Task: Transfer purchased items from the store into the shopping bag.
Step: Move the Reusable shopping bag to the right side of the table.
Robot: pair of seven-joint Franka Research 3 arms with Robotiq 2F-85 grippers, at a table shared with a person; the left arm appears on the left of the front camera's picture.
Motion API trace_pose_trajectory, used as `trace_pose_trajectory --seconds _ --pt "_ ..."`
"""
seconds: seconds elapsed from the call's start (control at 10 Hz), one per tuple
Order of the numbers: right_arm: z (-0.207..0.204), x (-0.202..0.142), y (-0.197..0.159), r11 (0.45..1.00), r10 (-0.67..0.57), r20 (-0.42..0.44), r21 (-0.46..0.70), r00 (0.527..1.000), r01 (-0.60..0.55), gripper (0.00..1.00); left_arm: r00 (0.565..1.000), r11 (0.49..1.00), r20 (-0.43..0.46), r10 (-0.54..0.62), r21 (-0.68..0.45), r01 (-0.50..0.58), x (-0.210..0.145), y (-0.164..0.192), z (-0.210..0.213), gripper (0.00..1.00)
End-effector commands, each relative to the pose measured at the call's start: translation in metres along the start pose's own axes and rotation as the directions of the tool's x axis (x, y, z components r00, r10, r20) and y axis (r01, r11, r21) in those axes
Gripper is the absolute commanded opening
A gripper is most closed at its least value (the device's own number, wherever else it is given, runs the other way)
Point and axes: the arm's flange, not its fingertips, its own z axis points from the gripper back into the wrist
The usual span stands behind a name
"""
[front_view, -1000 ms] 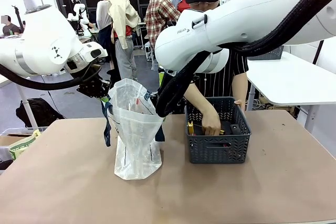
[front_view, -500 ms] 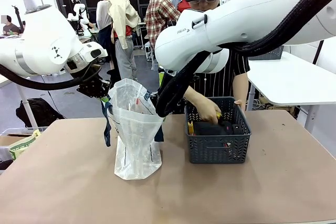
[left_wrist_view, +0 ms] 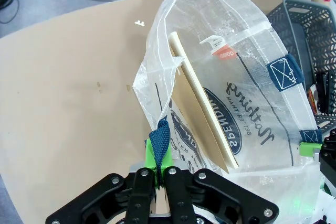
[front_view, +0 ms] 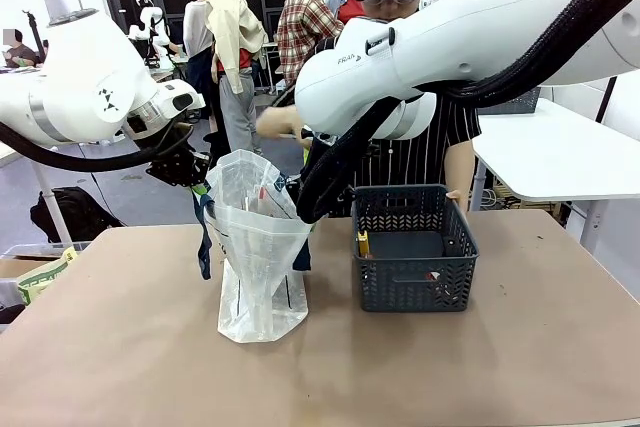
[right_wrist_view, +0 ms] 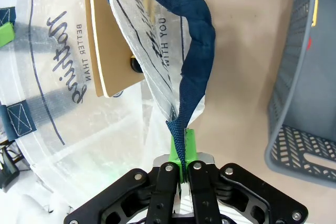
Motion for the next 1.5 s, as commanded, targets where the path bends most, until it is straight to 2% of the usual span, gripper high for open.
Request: trace_pose_trajectory --seconds 0.0,1.4 --pt "0.0011 0.0003 0.0004 1.000 -0.004 0.003 0.007 1.000 0.004 0.00 1.000 1.000 -0.001 -0.001 0.002 0.001 -0.0018 0.0009 0.0023 0.00" --pt "0.0011 0.0003 0.0004 1.000 -0.004 0.003 0.007 1.000 0.004 0.00 1.000 1.000 -0.001 -0.001 0.002 0.001 -0.0018 0.0009 0.0023 0.00"
